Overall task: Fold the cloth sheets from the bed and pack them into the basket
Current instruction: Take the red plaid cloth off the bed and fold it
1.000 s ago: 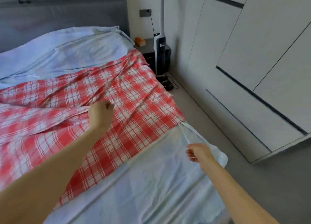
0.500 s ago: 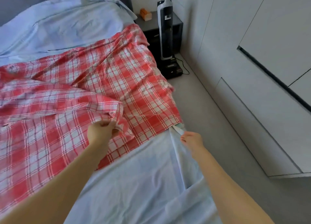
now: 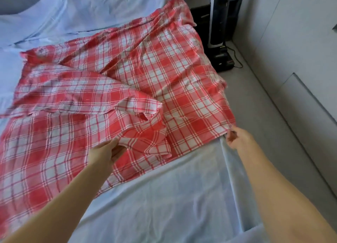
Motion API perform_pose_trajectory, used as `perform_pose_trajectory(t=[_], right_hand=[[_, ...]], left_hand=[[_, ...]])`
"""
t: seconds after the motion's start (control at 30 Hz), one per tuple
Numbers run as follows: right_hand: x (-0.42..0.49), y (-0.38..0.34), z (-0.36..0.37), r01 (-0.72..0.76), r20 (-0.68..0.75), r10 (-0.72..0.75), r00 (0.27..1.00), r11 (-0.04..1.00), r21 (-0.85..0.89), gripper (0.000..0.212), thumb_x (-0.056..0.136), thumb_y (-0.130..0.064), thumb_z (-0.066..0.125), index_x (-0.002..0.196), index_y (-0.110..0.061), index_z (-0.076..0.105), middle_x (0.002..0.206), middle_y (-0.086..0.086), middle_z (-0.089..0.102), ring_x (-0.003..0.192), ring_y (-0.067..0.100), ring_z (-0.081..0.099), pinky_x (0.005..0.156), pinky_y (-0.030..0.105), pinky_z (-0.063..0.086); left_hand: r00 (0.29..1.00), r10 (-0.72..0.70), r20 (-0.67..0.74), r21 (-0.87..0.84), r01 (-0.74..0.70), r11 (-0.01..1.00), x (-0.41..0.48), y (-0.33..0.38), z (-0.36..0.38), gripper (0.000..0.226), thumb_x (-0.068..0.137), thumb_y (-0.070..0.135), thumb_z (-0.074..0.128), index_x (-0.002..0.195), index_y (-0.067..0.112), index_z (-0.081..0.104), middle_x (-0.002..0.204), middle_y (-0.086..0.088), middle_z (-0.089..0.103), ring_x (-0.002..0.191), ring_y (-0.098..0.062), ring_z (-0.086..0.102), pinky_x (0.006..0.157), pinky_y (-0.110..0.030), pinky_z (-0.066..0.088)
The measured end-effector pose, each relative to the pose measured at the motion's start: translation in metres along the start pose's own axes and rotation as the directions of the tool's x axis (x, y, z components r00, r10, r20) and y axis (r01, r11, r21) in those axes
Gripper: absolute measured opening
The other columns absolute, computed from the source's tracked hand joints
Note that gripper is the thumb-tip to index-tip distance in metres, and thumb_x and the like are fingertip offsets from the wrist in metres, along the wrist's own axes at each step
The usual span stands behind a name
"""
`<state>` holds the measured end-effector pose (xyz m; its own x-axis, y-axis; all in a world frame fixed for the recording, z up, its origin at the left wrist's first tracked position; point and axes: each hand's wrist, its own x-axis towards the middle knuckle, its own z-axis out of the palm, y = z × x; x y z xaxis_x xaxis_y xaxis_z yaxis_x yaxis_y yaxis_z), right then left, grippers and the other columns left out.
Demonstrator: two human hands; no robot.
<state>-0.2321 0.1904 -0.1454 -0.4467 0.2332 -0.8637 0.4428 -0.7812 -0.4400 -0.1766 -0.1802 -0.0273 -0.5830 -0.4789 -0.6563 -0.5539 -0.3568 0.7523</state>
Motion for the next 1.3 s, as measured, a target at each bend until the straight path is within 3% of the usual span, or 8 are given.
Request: perform_pose_trajectory(t=[0.17,0.33,0.53,0.77,0.9,1.07,1.17,1.3], right_hand=[[-0.035,-0.011,0.059,0.476,-0.089,-0.489,0.868,0.869,-0.132,0.012,0.086,0.003,0.054,0.086,-0.003,0.064,0.056,-0.004,0.058,0.041,0.001,0.046,0.041,0.012,0.036],[-0.103,0.095,0.07,0.892,0.737,-0.63,0.243,-0.153,-0.425,0.015,0.079,-0.001,0.063,0.085,-0.01,0.072,0.077,-0.005,0.066,0.07,0.007,0.057,0.064,0.014,0.043],[-0.066,0.179,0.003,0.608,0.863,-0.028,0.504,-0.698,-0.378,0.04,0.024,-0.008,0.084,0.051,-0.02,0.057,0.048,-0.002,0.052,0.043,0.021,0.054,0.036,0.024,0.036],[-0.1,0.173,0.058,0.536,0.778,-0.412,0.473,-0.567,-0.626,0.014,0.07,-0.026,0.067,0.071,-0.012,0.064,0.068,0.004,0.062,0.066,0.03,0.06,0.055,0.033,0.042],[-0.092,0.175,0.097,0.397,0.379,-0.36,0.852,-0.024,-0.917,0.046,0.09,-0.042,0.056,0.102,0.002,0.064,0.1,0.017,0.068,0.096,0.034,0.063,0.07,0.032,0.042],[-0.081,0.17,0.128,0.054,-0.035,-0.092,0.995,0.804,-0.592,0.022,0.074,-0.011,0.074,0.084,0.006,0.064,0.06,0.01,0.065,0.046,0.017,0.059,0.047,0.021,0.042],[-0.073,0.152,0.131,-0.08,-0.066,0.047,0.997,0.729,-0.68,0.02,0.08,-0.003,0.063,0.064,-0.006,0.05,0.026,0.0,0.038,0.017,0.01,0.034,0.029,0.014,0.03],[-0.082,0.16,0.121,-0.06,-0.03,0.057,0.998,0.647,-0.76,0.006,0.087,-0.011,0.056,0.083,-0.006,0.057,0.068,0.01,0.061,0.057,0.022,0.059,0.057,0.032,0.051]], left_hand=[[0.998,0.042,-0.037,-0.118,-0.046,0.992,0.027,0.018,-0.02,0.01,0.088,0.002,0.06,0.078,0.0,0.059,0.052,-0.005,0.067,0.049,-0.013,0.067,0.051,-0.024,0.057],[0.988,0.06,-0.145,-0.257,-0.096,0.962,0.052,0.054,-0.066,0.013,0.09,0.004,0.058,0.077,0.004,0.058,0.05,-0.001,0.066,0.048,-0.009,0.066,0.048,-0.022,0.055],[0.981,0.047,-0.186,-0.266,-0.097,0.959,0.05,0.065,-0.095,0.013,0.09,0.003,0.059,0.077,0.003,0.057,0.048,-0.001,0.065,0.046,-0.009,0.065,0.048,-0.021,0.055],[0.986,0.07,-0.153,-0.238,-0.105,0.966,0.05,0.058,-0.094,0.007,0.088,0.002,0.061,0.081,0.002,0.06,0.055,-0.002,0.068,0.054,-0.012,0.068,0.051,-0.021,0.055],[0.986,0.068,-0.154,-0.215,-0.1,0.971,0.047,0.052,-0.091,0.009,0.087,0.002,0.061,0.079,0.004,0.061,0.058,-0.004,0.069,0.055,-0.014,0.068,0.051,-0.022,0.056],[0.989,0.09,-0.121,-0.167,-0.11,0.98,0.038,0.053,-0.094,0.003,0.088,0.003,0.061,0.089,0.001,0.063,0.088,-0.012,0.068,0.078,-0.02,0.069,0.067,-0.03,0.056],[0.987,0.138,-0.085,-0.136,-0.149,0.979,0.021,0.068,-0.099,0.004,0.089,0.003,0.06,0.09,0.001,0.063,0.093,-0.013,0.067,0.085,-0.023,0.068,0.075,-0.033,0.055],[0.982,0.184,-0.043,-0.142,-0.188,0.972,-0.007,0.095,-0.105,0.003,0.088,0.003,0.061,0.085,0.003,0.062,0.089,-0.012,0.066,0.081,-0.021,0.067,0.079,-0.033,0.055]])
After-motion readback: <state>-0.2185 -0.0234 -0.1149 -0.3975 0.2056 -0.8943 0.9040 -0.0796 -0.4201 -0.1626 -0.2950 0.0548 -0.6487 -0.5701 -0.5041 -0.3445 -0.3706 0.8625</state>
